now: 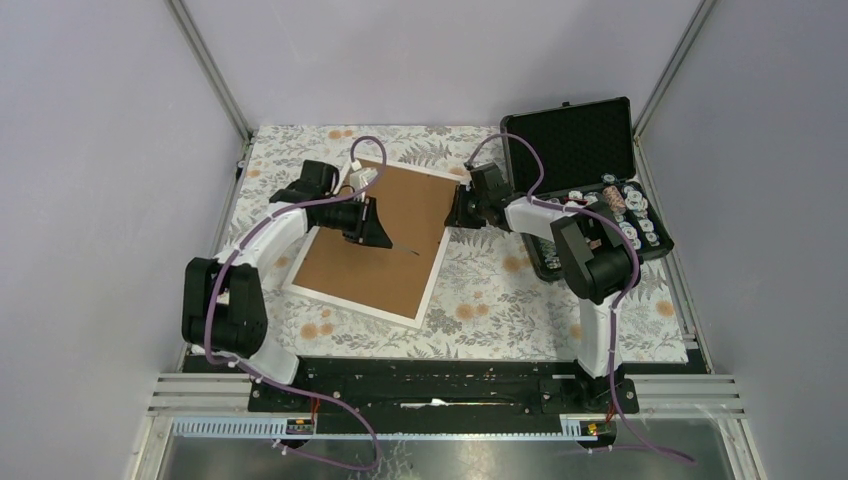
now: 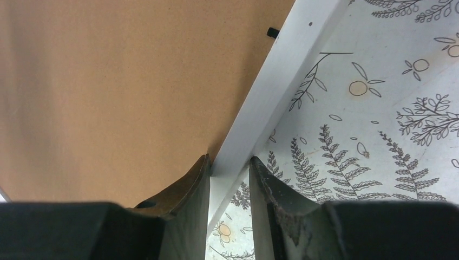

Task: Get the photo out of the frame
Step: Adjust the photo frame at the center of the board.

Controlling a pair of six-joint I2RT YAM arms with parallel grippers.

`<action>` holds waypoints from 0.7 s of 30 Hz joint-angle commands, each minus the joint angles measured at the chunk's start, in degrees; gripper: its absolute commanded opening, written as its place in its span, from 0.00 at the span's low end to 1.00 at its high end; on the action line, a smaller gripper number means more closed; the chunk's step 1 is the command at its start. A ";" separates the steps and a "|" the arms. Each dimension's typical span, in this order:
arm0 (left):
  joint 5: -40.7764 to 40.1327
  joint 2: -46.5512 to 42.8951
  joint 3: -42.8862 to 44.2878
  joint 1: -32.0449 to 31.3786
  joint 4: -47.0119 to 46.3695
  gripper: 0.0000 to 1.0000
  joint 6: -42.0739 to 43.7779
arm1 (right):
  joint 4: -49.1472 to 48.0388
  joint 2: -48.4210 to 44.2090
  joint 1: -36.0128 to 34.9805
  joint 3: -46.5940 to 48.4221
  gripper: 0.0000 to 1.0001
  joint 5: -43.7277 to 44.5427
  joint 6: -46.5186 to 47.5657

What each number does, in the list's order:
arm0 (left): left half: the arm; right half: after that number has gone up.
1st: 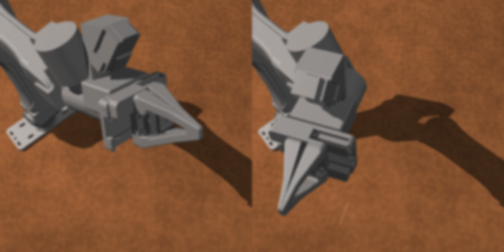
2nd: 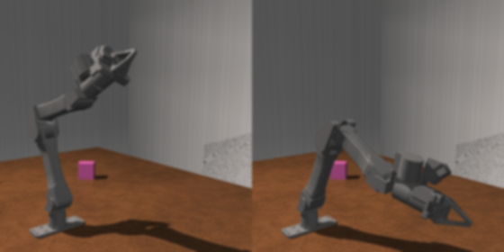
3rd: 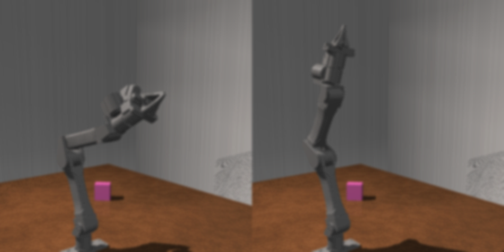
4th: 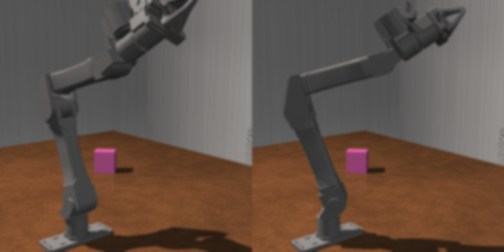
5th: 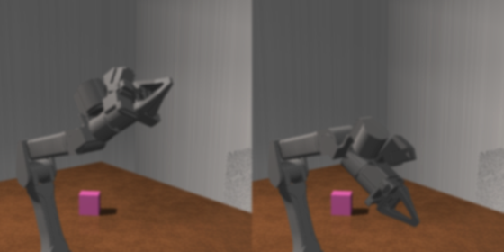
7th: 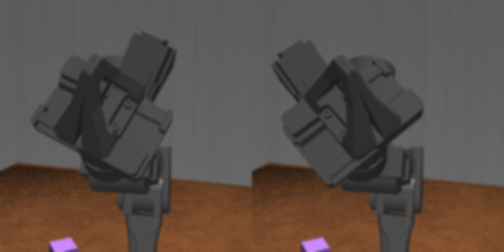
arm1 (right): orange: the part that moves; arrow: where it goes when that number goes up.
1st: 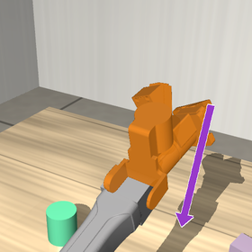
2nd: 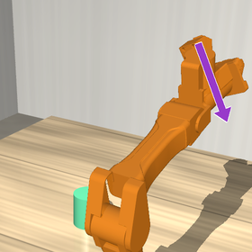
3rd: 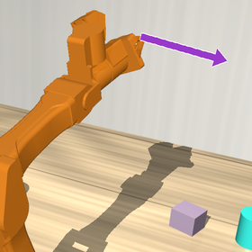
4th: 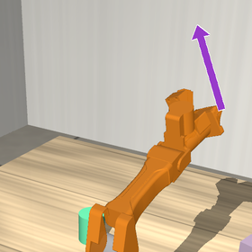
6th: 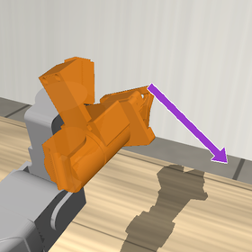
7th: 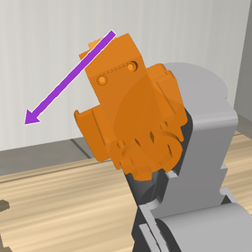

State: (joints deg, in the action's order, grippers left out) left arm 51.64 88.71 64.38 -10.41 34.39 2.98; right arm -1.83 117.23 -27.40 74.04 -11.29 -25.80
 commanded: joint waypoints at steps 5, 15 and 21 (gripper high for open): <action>1.44 3.77 -0.21 -1.84 -8.07 0.00 1.41 | 9.18 4.05 -2.07 1.13 0.13 -7.72 10.55; 1.87 5.66 -2.25 -1.90 -13.95 0.00 4.38 | 16.91 9.14 -2.10 9.35 0.10 -15.02 17.31; 7.34 9.46 -3.95 1.90 -16.93 0.00 10.79 | 19.87 10.00 -2.13 10.36 0.16 -14.51 12.19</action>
State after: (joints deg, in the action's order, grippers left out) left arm 53.80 96.60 62.22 -11.49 23.51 8.86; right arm 7.07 124.03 -27.81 86.00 -22.59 -14.37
